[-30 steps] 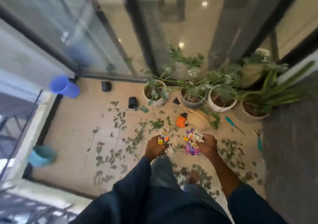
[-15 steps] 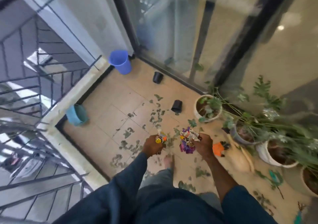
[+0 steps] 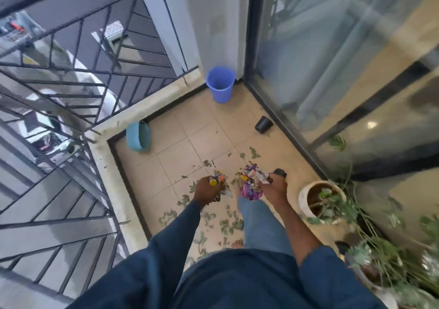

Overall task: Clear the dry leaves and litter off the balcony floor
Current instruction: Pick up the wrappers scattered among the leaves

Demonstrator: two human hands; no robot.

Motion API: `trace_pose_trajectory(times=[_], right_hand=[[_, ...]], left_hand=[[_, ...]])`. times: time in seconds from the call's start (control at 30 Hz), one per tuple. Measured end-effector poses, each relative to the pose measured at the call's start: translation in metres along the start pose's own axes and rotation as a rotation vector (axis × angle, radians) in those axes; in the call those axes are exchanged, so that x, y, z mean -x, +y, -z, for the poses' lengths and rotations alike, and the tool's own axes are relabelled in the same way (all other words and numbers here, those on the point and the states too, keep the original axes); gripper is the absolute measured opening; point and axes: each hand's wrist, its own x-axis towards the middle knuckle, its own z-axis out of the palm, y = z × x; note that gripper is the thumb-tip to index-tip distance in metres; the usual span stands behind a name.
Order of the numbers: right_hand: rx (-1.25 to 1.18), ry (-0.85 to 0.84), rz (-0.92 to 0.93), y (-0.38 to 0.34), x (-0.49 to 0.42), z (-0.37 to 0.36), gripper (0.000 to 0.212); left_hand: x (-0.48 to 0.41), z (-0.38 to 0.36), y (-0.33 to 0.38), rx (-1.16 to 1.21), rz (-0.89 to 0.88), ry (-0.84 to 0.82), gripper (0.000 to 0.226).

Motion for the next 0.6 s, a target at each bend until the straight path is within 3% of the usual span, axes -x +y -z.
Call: trace_pose_trajectory(times=[0.3,0.47,0.6], right_hand=[[0.025,-0.072,0.04,-0.133,-0.184,-0.037,0.018],[-0.03,-0.101,0.091,-0.219,-0.282,-0.062,0.014],[-0.048,-0.103,0.089,-0.263,-0.354,-0.093,0.013]], left_hand=[[-0.133,0.092,0.096,0.21,0.106,0.169,0.037],[-0.21,0.158,0.173,0.261,0.044,0.229,0.029],[-0.271,0.199,0.225,0.28,0.012,0.18,0.014]])
